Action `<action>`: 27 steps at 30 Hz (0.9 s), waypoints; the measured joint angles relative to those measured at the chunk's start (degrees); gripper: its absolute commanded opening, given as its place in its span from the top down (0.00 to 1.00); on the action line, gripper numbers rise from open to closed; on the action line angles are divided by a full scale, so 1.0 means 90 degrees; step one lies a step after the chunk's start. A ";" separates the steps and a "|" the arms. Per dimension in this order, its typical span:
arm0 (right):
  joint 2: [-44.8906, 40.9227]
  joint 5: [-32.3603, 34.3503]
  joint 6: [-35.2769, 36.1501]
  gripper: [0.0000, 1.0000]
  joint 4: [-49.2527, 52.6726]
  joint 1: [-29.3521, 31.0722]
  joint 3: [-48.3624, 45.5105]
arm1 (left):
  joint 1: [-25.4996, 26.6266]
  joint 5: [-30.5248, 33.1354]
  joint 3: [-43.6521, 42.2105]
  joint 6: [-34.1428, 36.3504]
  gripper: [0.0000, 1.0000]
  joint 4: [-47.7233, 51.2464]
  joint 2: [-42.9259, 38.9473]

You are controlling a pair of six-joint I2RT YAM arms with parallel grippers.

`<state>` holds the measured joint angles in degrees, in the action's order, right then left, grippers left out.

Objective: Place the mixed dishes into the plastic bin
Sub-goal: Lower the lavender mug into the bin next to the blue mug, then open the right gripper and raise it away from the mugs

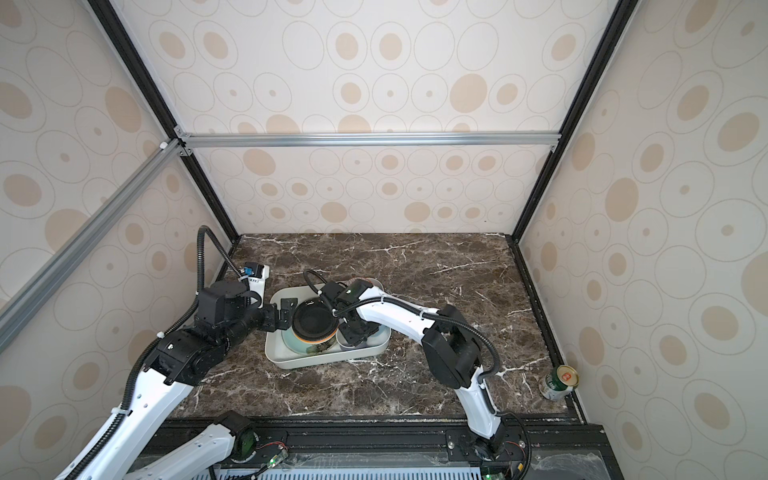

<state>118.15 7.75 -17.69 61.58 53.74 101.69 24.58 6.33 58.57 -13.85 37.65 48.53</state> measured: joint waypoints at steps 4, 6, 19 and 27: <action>-0.0095 0.0024 -0.0002 0.59 0.0168 0.0051 0.0313 | -0.0015 0.0000 0.0000 0.0000 0.01 -0.0034 -0.0005; -0.0151 0.0022 -0.0002 0.59 0.0216 0.0090 0.0517 | -0.0017 0.0000 0.0000 0.0000 0.01 -0.0034 -0.0015; -0.1090 0.0619 0.0046 0.40 0.0403 0.0143 0.0908 | -0.0311 0.0010 -0.0148 -0.0007 0.01 -0.0250 0.0090; -0.2584 0.0794 0.0061 0.22 -0.0114 -0.0590 -0.0891 | -0.1690 -0.0678 -0.1081 -0.0245 0.01 -0.0848 0.0855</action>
<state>94.89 14.90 -17.15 60.55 48.42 93.67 9.37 0.23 48.84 -16.05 30.02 56.23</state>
